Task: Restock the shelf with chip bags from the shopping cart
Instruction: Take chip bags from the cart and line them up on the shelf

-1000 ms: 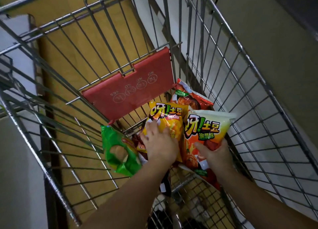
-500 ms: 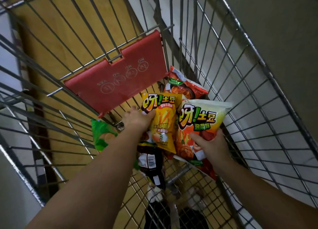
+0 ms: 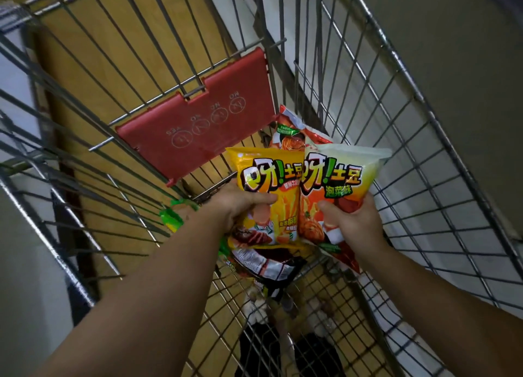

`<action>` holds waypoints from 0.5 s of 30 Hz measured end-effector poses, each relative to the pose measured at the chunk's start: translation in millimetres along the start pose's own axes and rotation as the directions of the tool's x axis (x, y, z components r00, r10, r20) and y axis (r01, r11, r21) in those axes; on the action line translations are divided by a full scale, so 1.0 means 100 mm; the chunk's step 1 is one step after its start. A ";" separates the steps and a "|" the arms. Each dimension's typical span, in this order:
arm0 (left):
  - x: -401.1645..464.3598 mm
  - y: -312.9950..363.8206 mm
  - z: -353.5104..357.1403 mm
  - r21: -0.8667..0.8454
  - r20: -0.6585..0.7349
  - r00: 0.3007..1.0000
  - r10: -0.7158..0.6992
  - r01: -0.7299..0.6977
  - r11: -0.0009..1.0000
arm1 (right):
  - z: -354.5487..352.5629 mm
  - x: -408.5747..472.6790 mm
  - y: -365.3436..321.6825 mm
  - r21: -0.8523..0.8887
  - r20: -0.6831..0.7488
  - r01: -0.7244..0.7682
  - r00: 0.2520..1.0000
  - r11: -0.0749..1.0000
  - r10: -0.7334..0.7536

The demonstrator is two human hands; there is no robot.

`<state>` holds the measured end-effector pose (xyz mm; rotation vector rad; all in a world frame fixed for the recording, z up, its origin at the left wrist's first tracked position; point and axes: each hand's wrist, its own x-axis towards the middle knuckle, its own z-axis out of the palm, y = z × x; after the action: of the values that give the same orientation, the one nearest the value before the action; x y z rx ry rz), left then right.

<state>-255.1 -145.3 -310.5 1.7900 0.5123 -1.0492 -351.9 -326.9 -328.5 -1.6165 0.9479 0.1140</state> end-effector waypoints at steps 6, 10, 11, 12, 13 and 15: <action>-0.26 0.01 0.04 -0.068 -0.159 0.980 0.120 -0.132 0.989 | -0.02 -0.08 -0.19 -0.061 0.010 0.044 0.999 0.997 -0.044; -0.58 0.12 0.04 -0.079 -0.316 0.927 0.200 -0.236 0.969 | -0.02 -0.21 -0.46 -0.071 0.032 0.109 0.994 0.991 -0.107; -0.66 0.16 0.03 -0.074 -0.354 0.908 0.223 -0.265 0.961 | -0.02 -0.25 -0.56 -0.073 0.027 0.134 0.991 0.988 -0.132; -0.76 0.22 0.03 -0.069 -0.385 0.890 0.246 -0.293 0.954 | -0.03 -0.29 -0.66 -0.071 0.022 0.159 0.987 0.985 -0.158; -0.86 0.27 0.04 -0.064 -0.412 0.872 0.265 -0.318 0.946 | -0.03 -0.33 -0.77 -0.068 0.017 0.187 0.982 0.980 -0.187; -1.05 0.38 0.03 -0.048 -0.472 0.829 0.299 -0.363 0.930 | -0.05 -0.42 -0.98 -0.077 0.014 0.243 0.970 0.967 -0.243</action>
<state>-285.9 -153.9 -203.0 1.9183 0.5129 -0.3340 -320.6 -312.9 -227.3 -1.7916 0.7423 -0.0150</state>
